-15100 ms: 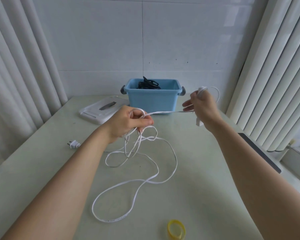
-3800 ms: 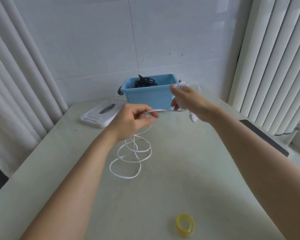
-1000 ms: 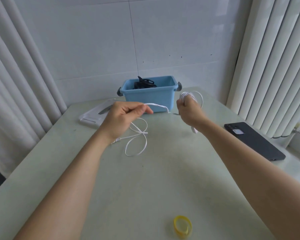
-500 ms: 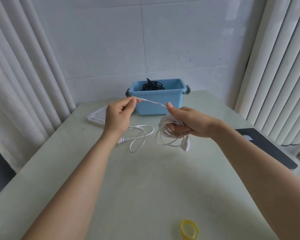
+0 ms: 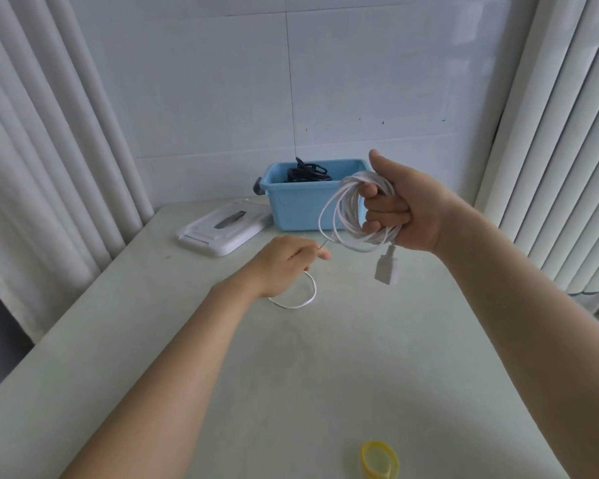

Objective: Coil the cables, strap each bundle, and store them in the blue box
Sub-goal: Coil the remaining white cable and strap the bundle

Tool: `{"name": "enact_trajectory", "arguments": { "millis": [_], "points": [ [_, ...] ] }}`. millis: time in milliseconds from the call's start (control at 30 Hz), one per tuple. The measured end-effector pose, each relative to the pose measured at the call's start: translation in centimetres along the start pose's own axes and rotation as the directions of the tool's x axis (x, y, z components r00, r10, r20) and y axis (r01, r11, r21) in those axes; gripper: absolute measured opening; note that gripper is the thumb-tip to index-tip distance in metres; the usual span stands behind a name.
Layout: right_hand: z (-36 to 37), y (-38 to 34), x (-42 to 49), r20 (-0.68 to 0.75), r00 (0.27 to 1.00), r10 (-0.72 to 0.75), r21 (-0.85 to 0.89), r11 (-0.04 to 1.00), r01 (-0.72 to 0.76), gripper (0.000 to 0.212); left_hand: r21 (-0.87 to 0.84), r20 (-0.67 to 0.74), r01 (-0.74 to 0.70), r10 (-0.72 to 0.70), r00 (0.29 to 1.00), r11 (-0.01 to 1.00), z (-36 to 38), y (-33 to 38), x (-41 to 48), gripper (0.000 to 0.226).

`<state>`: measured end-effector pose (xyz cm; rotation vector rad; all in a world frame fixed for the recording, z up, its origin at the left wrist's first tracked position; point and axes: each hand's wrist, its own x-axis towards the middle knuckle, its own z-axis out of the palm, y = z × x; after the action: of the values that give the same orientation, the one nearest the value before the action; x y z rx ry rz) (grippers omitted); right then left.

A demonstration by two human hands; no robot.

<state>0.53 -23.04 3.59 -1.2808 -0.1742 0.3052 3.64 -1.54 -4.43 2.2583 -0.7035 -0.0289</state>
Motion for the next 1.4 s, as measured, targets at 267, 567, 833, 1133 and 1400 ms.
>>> {"name": "enact_trajectory", "arguments": {
  "millis": [267,567,833,1133,1400],
  "points": [
    [0.7,-0.4,-0.1,0.019,0.997,-0.076,0.203,0.977,0.071,0.051,-0.147,0.047,0.006,0.001,0.999,0.989,-0.2,1.8,-0.3,0.024],
    [4.2,4.7,2.1,-0.162,0.808,-0.567,-0.622,0.694,0.363,0.023,-0.141,-0.102,0.018,-0.032,0.994,0.99,0.0,3.8,-0.2,0.023],
    [2.2,6.0,2.6,0.032,0.864,-0.503,-0.893,0.374,0.251,0.046,0.214,-0.173,-0.022,0.06,0.983,0.977,-2.5,2.5,-0.4,0.008],
    [1.0,4.0,1.0,0.013,0.974,-0.226,-0.832,0.538,0.136,0.045,0.126,-0.232,-0.058,0.086,0.969,0.99,-2.8,0.2,0.0,0.007],
    [-1.1,0.9,0.5,-0.305,0.852,-0.426,-0.401,0.869,0.291,0.049,-0.024,0.092,0.084,-0.082,0.992,0.996,-2.1,-1.5,-0.6,0.04]
  ]
}}
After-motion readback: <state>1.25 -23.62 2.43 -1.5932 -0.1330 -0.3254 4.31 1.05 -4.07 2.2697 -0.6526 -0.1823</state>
